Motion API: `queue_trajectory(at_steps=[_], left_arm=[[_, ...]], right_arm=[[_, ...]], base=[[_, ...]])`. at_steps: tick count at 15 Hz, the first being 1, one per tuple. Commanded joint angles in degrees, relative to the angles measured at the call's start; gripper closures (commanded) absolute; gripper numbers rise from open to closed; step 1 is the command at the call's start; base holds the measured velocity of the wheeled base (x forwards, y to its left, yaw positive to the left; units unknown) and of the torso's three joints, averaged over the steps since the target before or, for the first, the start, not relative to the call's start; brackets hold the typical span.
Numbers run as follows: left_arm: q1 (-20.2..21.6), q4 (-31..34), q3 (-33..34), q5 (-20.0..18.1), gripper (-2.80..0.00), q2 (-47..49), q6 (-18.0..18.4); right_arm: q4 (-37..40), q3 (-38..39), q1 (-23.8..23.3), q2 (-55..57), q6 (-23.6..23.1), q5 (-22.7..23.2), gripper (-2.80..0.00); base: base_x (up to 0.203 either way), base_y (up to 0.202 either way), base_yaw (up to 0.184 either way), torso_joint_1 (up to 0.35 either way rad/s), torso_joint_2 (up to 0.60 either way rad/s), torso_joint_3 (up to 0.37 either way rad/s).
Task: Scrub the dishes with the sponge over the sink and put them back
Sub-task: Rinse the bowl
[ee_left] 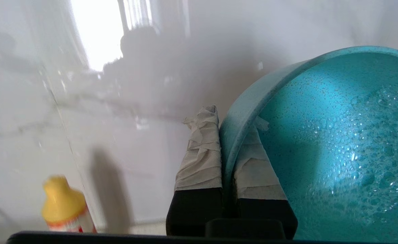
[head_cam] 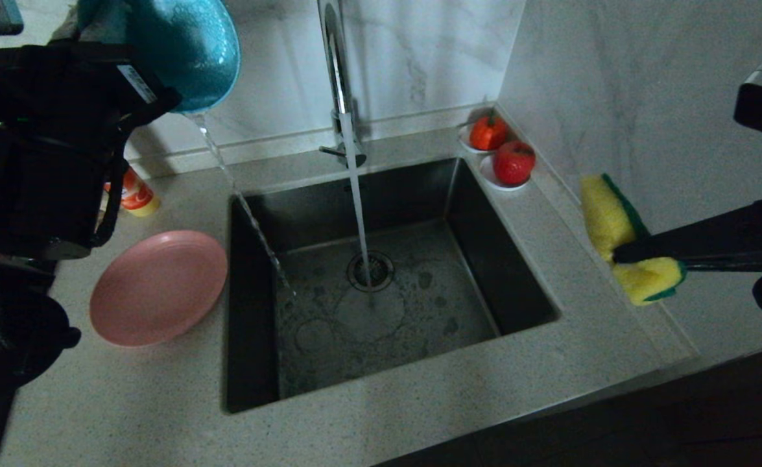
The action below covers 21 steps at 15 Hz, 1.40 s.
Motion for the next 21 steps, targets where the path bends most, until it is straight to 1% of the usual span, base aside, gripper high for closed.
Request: queue_trajectory(at_steps=[1, 2, 7, 10, 14, 17, 21], left_arm=[[-0.10, -0.48, -1.28, -0.08, 0.00, -1.66, 0.70], [-0.11, -0.48, -1.48, -0.05, 0.00, -1.66, 1.36], [-0.42, -0.48, -1.77, 0.13, 0.00, -1.14, 1.37], [-1.51, -0.48, -2.02, 0.49, 0.00, -0.44, 1.58], [-1.59, -0.48, -4.93, 1.59, 0.00, -0.45, 2.05], [-2.39, -0.48, -4.32, 1.89, 0.00, 0.09, 2.02], [-2.57, -0.48, -3.64, 3.42, 0.00, -0.08, 2.08]], right_arm=[[0.19, 0.10, 0.01, 0.19, 0.18, 0.19, 0.00], [0.15, 0.10, 0.01, 0.25, 0.09, 0.19, 0.00], [0.10, -0.08, -0.08, 0.63, 0.09, 0.28, 0.00], [0.10, -0.25, -0.08, 0.45, 0.09, 0.28, 0.00], [0.10, -0.17, -0.14, 0.19, 0.09, 0.19, 0.00], [0.10, 0.01, -0.16, 0.19, 0.09, 0.19, 0.00], [0.10, 0.02, -0.16, 0.01, 0.09, 0.19, 0.00]], base=[[0.000, 0.000, 0.000, 0.000, 0.00, 0.000], [0.000, 0.000, 0.000, 0.000, 0.00, 0.000], [0.000, 0.000, 0.000, 0.000, 0.00, 0.000], [0.000, 0.000, 0.000, 0.000, 0.00, 0.000], [0.000, 0.000, 0.000, 0.000, 0.00, 0.000], [0.000, 0.000, 0.000, 0.000, 0.00, 0.000], [0.000, 0.000, 0.000, 0.000, 0.00, 0.000]])
